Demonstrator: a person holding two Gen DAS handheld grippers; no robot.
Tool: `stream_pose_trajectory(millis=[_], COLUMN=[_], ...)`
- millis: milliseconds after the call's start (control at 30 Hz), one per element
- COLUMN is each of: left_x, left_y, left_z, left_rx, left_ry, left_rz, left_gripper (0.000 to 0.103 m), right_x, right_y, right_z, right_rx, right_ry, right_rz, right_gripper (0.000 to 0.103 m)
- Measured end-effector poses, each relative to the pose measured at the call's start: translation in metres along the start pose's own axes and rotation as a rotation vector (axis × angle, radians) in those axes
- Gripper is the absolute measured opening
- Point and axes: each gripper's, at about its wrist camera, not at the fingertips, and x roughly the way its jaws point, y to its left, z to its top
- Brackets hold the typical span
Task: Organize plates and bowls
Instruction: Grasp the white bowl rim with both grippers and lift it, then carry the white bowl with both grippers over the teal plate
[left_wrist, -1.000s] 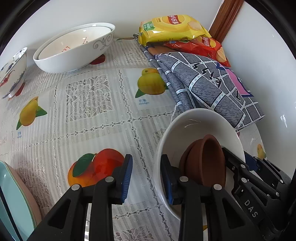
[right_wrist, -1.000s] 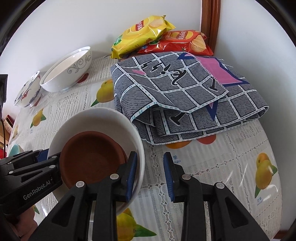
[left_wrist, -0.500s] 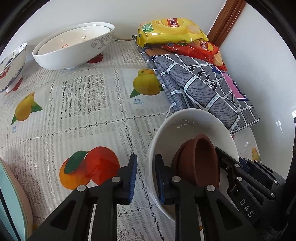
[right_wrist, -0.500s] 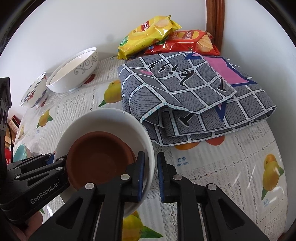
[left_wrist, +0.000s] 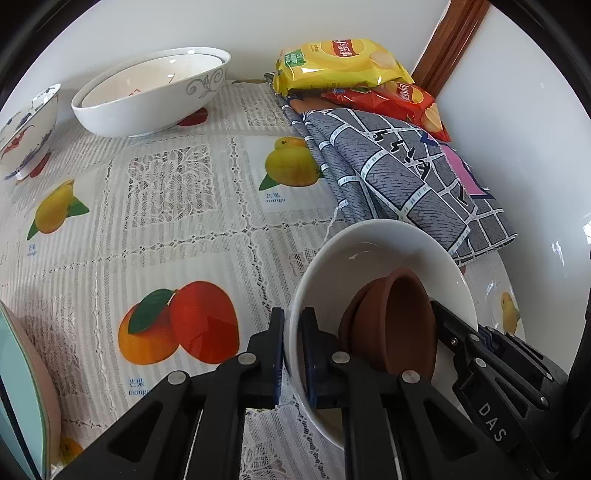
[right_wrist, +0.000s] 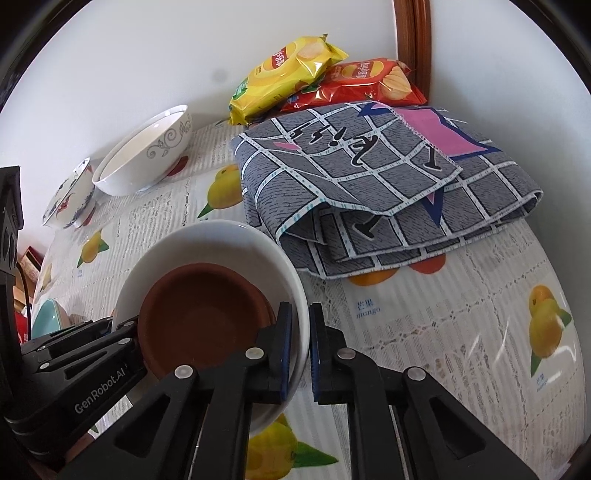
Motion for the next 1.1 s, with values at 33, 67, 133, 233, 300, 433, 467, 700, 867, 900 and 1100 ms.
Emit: stream_pose_trajectory(millis=[33, 67, 133, 233, 300, 433, 467, 700, 867, 900, 1100], left_x=[-0.002, -0.004, -0.01, -0.022, -0.033, -0.06, -0.066, -0.107, -0.125, -0.128, -0.14], left_y=[0.001, 0.002, 0.003, 0.007, 0.01, 0.016, 0.019, 0.037, 0.054, 0.057, 0.075], left_z=[-0.002, -0.004, -0.008, -0.015, -0.019, -0.024, -0.025, -0.036, -0.042, -0.043, -0.048], left_rx=[-0.003, -0.005, -0.002, -0.008, -0.013, -0.02, -0.022, -0.041, -0.066, -0.069, -0.088], left_ry=[0.001, 0.001, -0.004, -0.017, -0.024, -0.062, -0.068, -0.122, -0.143, -0.148, -0.158], left_rz=[-0.002, -0.004, -0.001, 0.0, 0.007, 0.015, 0.012, 0.024, 0.024, 0.025, 0.032], left_gripper=[0.01, 0.009, 0.009, 0.009, 0.009, 0.009, 0.009, 0.009, 0.009, 0.009, 0.009], right_x=[-0.001, -0.003, -0.006, -0.015, -0.023, -0.042, -0.047, -0.08, -0.096, -0.098, -0.104], right_y=[-0.001, -0.001, 0.001, 0.007, 0.011, 0.022, 0.026, 0.054, 0.074, 0.078, 0.099], right_z=[-0.001, -0.002, -0.006, -0.012, -0.016, -0.019, -0.02, -0.026, -0.03, -0.031, -0.036], right_rx=[0.011, 0.018, 0.021, 0.015, 0.021, 0.021, 0.02, -0.001, -0.016, -0.018, -0.035], right_ry=[0.003, 0.007, 0.009, 0.001, -0.001, -0.015, -0.024, -0.061, -0.077, -0.08, -0.088], right_rz=[0.005, 0.008, 0.01, 0.01, 0.02, 0.044, 0.045, 0.069, 0.083, 0.087, 0.098], right_gripper=[0.009, 0.009, 0.009, 0.009, 0.009, 0.009, 0.009, 0.009, 0.009, 0.009, 0.009])
